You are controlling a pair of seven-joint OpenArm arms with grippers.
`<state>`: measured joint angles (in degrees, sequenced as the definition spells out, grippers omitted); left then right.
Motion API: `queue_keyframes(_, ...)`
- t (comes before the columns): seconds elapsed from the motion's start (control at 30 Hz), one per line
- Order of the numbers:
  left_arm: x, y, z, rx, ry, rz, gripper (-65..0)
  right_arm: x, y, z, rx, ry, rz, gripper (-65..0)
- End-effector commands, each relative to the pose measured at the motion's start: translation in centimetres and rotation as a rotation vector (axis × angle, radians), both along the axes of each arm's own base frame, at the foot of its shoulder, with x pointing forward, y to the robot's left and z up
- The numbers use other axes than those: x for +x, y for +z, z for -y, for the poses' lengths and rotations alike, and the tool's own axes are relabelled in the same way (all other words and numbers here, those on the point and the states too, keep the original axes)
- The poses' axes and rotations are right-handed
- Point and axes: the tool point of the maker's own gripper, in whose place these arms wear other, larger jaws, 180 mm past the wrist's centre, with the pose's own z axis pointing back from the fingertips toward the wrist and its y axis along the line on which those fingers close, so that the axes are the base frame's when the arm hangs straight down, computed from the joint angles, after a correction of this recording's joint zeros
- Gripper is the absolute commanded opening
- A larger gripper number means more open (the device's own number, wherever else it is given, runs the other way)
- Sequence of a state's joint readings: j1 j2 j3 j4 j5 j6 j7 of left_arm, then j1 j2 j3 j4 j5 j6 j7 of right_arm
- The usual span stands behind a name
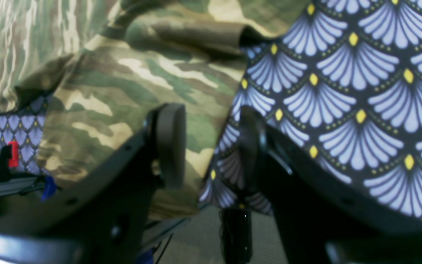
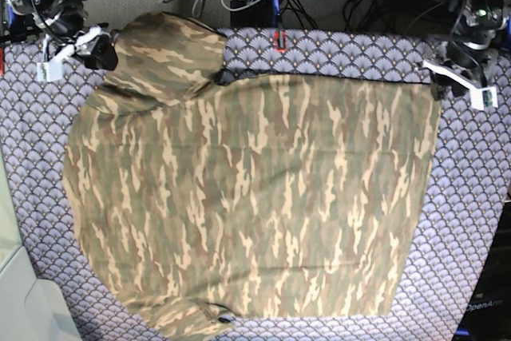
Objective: Fold the T-shirt properly
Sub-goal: 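Grasp the shirt's shoulder corners with the left and right grippers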
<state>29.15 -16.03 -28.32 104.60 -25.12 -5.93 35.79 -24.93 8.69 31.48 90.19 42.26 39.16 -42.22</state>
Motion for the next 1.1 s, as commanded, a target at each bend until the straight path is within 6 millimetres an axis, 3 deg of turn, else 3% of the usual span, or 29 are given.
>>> queue_keyframes(0.0,0.4,0.7,-0.5,0.018,-0.004,0.025,-40.2,0.6,1.0,0.3,-0.004,0.006,0.045,-39.4)
queue_keyframes(0.1,0.0,-0.1,-0.8,0.012,0.002,0.005,-40.2,0.9,0.9,0.2,0.001,0.004,0.048,-39.4)
queue_keyframes(0.33,0.0,0.0,-0.8,0.014,0.002,0.007,-40.2,0.3,-1.9,0.7,0.058,-0.047,-0.018,-39.4)
queue_keyframes(0.47,0.0,0.0,-0.9,0.014,0.004,0.007,-40.2,0.1,-2.1,0.6,0.062,-0.044,-0.030,-39.4)
queue_keyframes(0.7,-0.1,0.4,-1.7,0.026,0.025,0.016,-40.2,0.0,-2.9,-3.4,0.108,0.060,-0.055,-39.9)
queue_keyframes(0.9,-0.2,0.9,-2.8,0.040,0.051,0.025,-40.2,-0.4,-3.3,-4.6,0.130,0.069,-0.067,-40.1)
queue_keyframes(1.0,-0.2,0.9,-2.8,0.039,0.052,0.025,-40.2,-1.1,-3.5,-4.5,0.131,0.065,-0.078,-44.0)
queue_keyframes(1.07,0.2,1.0,-2.6,0.034,0.050,0.035,-40.2,-1.3,-3.6,-4.5,0.131,0.065,-0.083,-50.6)
